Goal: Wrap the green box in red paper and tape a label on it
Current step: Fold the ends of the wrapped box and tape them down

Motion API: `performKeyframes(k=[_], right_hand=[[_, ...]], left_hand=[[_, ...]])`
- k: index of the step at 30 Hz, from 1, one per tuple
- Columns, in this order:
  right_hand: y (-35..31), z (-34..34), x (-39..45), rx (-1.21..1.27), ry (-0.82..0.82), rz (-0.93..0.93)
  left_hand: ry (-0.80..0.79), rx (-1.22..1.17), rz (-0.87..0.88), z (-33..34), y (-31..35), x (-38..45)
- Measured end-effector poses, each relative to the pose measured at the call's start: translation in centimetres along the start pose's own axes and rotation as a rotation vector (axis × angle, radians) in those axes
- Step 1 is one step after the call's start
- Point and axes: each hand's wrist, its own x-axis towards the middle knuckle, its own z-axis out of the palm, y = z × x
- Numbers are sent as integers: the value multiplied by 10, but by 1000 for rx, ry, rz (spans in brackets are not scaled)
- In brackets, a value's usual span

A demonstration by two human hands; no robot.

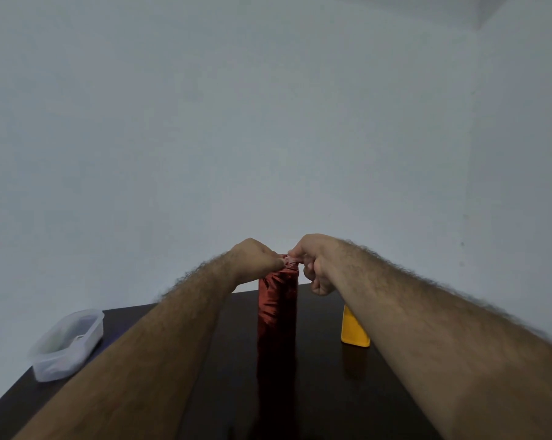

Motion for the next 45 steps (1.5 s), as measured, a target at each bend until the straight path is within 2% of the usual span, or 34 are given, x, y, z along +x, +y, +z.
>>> performKeyframes(k=[8,14,19,23,29,37,45], right_hand=[[-3,7,11,-200,141,-73],[-9,0,3,-172,109,-88],[-15,-10,-7,-91,164,-151],[-21,-11,-18,25,72,-173],[-17,-8,-23,53,26,-93],[-8,-12,-14,-120,56,-10],[-2,-11,-27,-312,162,-113]], left_hand=[[-8,-36,16,0,0,-2],[-14,-92,-3,2,4,-5],[-16,-73,28,5,8,-4],[-8,-54,19,5,10,-6],[-56,-36,27,8,15,-7],[-216,24,79,6,21,-12],[-208,58,122,4,15,-15]])
